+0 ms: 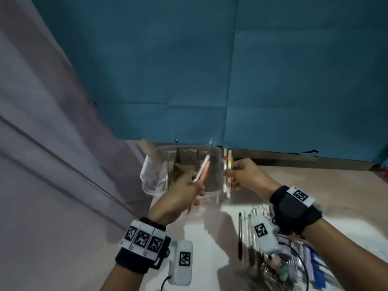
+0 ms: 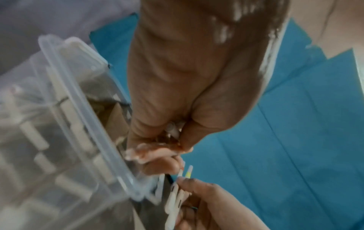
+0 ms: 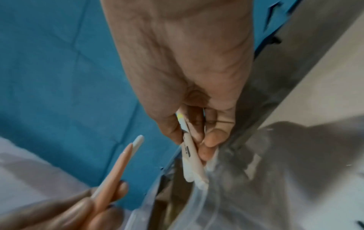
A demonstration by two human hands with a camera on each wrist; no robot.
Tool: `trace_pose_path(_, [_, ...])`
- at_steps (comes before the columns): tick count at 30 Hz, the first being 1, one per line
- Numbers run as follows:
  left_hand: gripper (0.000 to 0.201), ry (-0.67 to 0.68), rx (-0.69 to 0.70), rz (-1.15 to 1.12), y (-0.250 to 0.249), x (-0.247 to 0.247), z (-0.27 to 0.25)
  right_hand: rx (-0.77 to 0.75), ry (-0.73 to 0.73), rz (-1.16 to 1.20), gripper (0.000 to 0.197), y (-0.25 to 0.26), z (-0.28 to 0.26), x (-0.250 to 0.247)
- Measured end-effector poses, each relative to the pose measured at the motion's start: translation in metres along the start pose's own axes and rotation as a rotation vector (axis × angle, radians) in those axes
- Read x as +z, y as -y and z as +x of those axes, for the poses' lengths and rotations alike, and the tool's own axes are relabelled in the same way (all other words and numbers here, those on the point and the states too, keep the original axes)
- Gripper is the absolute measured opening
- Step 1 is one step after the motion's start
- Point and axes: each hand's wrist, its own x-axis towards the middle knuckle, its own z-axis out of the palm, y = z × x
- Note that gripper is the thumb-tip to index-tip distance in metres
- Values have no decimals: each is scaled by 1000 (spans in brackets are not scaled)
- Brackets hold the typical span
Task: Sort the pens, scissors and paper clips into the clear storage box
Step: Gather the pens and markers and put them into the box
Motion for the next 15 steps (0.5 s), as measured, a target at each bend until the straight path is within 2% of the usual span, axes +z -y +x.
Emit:
trace_pose_path(3, [27,-221,-28,18,5,-44,14,-50,85,-39,16,36,17,38])
trace_pose_path(5, [29,-299,-37,86,9,-69,22,-97,99,-99,19,58,30,63])
trace_pose_path(8, [32,-366,-77,222,12,-91,40,-123,113,-124,20,86,49,99])
trace_pose_path(11, [31,-384,-134,350,9,-91,47,-109,138,-212,19,94,59,121])
trace_pose_path(13, [33,-392,-115,487,1,-86,39,-112,136,-328,25,86,58,122])
trace_pose_path(15, [36,-391,-64,582,-2,-82,36,-111,131,-314,30,75,56,111])
